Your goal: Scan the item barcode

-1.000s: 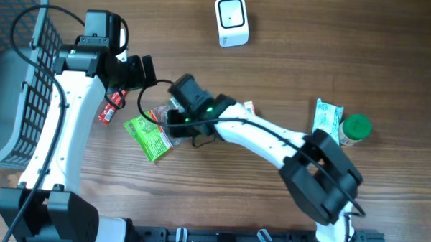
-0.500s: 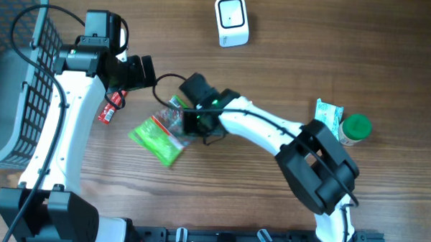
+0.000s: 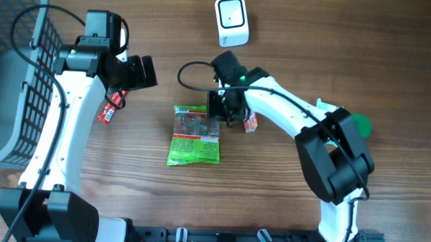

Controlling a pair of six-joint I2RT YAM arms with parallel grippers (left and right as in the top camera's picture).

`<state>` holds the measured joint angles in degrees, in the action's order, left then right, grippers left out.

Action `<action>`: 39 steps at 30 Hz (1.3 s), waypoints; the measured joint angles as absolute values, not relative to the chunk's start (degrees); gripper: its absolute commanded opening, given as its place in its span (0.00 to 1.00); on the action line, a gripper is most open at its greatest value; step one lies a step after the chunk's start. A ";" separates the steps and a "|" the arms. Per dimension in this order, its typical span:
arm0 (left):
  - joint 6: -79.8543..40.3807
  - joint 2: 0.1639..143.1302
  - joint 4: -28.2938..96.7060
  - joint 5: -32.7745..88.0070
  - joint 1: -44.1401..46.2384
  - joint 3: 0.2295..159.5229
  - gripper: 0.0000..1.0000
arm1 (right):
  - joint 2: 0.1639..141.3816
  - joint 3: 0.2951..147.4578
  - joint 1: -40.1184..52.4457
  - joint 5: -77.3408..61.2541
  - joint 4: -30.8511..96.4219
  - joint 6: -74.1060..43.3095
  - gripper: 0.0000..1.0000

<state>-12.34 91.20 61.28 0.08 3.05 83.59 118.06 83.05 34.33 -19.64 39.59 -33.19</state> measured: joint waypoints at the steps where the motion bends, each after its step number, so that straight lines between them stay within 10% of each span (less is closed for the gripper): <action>1: -12.34 91.20 61.25 0.08 3.05 83.59 1.00 | 117.34 83.13 34.35 -20.64 39.62 -32.82 0.07; 24: -12.34 91.20 61.25 0.10 3.05 83.57 1.00 | 115.07 73.73 51.83 -9.74 36.12 -55.05 0.04; 39: -12.34 91.20 61.25 0.10 3.05 83.59 1.00 | 113.56 77.21 37.10 -23.35 49.15 -33.56 0.15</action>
<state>-12.34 91.20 61.25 0.10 3.05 83.59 113.56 77.21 37.10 -23.35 49.15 -33.56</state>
